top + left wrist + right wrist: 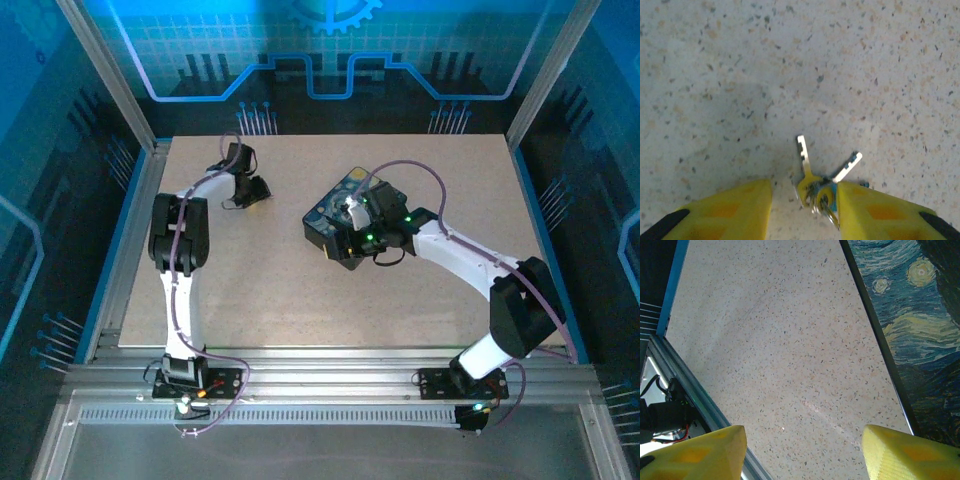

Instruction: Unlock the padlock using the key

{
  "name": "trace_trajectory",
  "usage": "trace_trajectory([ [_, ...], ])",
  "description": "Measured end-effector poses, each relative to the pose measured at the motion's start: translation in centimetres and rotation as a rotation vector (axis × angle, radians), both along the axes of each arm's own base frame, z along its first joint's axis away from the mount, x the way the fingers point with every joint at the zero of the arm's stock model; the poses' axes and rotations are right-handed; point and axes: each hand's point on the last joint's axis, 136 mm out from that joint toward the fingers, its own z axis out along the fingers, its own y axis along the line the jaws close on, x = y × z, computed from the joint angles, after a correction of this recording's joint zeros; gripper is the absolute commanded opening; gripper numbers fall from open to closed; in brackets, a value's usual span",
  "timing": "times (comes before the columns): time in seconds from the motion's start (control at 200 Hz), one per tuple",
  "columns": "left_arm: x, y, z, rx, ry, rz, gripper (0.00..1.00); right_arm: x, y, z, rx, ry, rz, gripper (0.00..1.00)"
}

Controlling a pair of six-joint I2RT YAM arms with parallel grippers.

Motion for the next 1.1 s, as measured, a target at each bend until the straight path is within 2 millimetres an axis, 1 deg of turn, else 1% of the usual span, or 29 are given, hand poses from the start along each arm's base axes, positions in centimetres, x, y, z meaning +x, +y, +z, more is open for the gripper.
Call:
trace_trajectory([
  [0.06, -0.3, -0.2, 0.0, -0.007, 0.005, -0.005, 0.41, 0.0, 0.0, 0.0, 0.001, 0.001, 0.001, 0.63],
  [0.25, -0.4, -0.5, 0.0, -0.007, 0.008, -0.012, 0.41, 0.1, 0.1, 0.1, 0.005, -0.005, 0.001, 0.63],
  [0.43, -0.9, -1.8, 0.1, -0.004, 0.033, -0.036, 0.33, 0.1, 0.1, 0.1, 0.005, -0.005, 0.001, 0.63],
  [0.545, -0.7, -2.5, 0.0, -0.003, 0.034, -0.044, 0.29, 0.1, 0.1, 0.1, 0.004, -0.005, 0.001, 0.63],
  [0.625, -0.7, -2.4, -0.3, -0.002, 0.041, -0.037, 0.27, 0.1, 0.1, 0.1, 0.004, -0.005, 0.001, 0.63],
  [0.915, -0.7, -2.0, -0.4, 0.012, 0.048, -0.011, 0.21, 0.1, 0.1, 0.1, 0.004, -0.007, 0.003, 0.63],
  [1.03, -0.6, -1.8, -0.3, 0.023, 0.051, -0.007, 0.15, 0.1, 0.1, 0.1, 0.004, -0.007, 0.003, 0.63],
  [1.1, -0.5, -1.6, -0.4, 0.033, 0.052, -0.002, 0.13, 0.1, 0.1, 0.1, 0.004, -0.007, 0.003, 0.63],
])
